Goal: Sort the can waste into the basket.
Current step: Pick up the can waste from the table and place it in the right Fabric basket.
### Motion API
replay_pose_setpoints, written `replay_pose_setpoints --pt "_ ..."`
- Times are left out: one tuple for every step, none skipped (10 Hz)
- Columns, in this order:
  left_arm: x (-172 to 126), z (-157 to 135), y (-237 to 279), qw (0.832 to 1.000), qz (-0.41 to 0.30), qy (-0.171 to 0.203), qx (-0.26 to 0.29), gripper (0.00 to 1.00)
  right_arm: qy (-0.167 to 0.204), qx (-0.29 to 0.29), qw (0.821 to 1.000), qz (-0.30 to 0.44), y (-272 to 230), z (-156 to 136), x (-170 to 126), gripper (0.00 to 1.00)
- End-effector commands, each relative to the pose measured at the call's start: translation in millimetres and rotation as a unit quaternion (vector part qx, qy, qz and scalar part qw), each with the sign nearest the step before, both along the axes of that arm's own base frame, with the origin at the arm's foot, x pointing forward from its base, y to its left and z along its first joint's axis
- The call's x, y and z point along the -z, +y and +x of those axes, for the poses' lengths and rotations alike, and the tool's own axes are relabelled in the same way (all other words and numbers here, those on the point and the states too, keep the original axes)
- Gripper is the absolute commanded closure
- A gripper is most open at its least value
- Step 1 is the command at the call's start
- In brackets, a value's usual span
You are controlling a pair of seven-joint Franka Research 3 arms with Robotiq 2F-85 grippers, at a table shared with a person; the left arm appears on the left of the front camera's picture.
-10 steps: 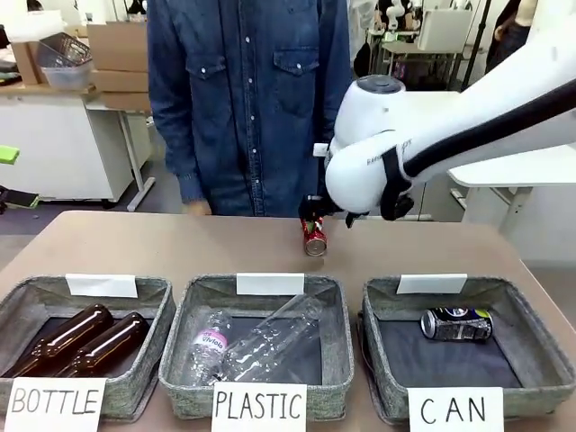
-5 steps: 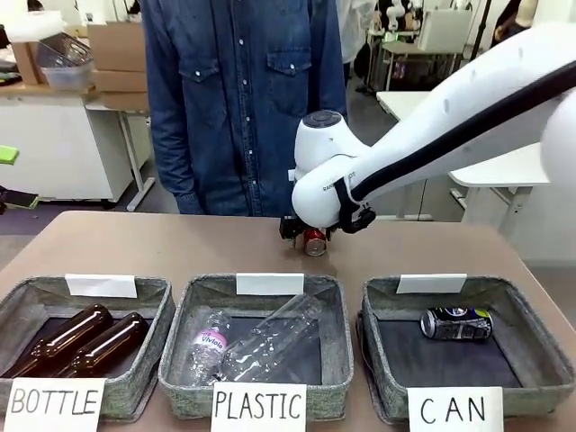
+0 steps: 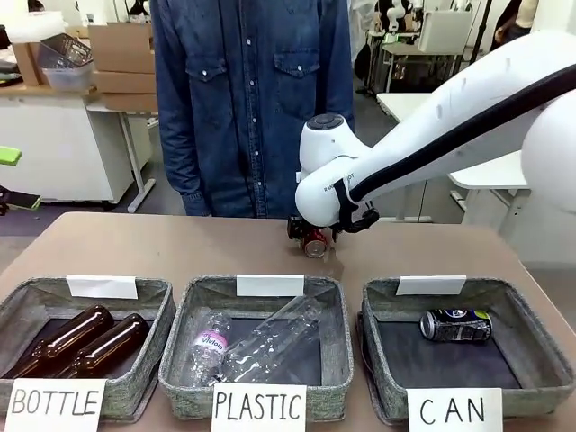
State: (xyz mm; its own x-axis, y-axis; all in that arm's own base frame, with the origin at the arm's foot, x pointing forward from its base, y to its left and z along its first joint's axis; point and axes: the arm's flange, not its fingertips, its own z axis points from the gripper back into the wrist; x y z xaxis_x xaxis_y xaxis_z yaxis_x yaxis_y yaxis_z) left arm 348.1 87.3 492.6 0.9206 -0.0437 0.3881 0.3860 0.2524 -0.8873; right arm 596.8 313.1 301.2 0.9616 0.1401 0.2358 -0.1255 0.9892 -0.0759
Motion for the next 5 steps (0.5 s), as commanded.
replay_pose_setpoints --pt "-1.6 -2.3 1.1 1.000 0.001 -0.006 0.006 0.00 -0.007 0.007 1.000 0.005 0.6 0.0 -2.4 0.59" --pt "-1.6 -2.3 1.1 1.000 0.001 -0.006 0.006 0.00 -0.008 0.005 1.000 0.007 1.0 -0.4 -2.6 1.00" --pt "-1.6 -2.3 1.1 1.000 0.001 -0.006 0.006 0.00 -0.009 0.004 1.000 0.007 2.0 -0.8 -1.8 0.64" --pt "-1.6 -2.3 1.1 1.000 0.001 -0.006 0.006 0.00 -0.010 0.002 1.000 0.006 3.0 -2.0 -1.5 1.00" --pt "-1.6 -2.3 1.1 1.000 0.001 -0.006 0.006 0.00 -0.007 0.001 1.000 0.007 2.5 -2.0 -1.0 1.00"
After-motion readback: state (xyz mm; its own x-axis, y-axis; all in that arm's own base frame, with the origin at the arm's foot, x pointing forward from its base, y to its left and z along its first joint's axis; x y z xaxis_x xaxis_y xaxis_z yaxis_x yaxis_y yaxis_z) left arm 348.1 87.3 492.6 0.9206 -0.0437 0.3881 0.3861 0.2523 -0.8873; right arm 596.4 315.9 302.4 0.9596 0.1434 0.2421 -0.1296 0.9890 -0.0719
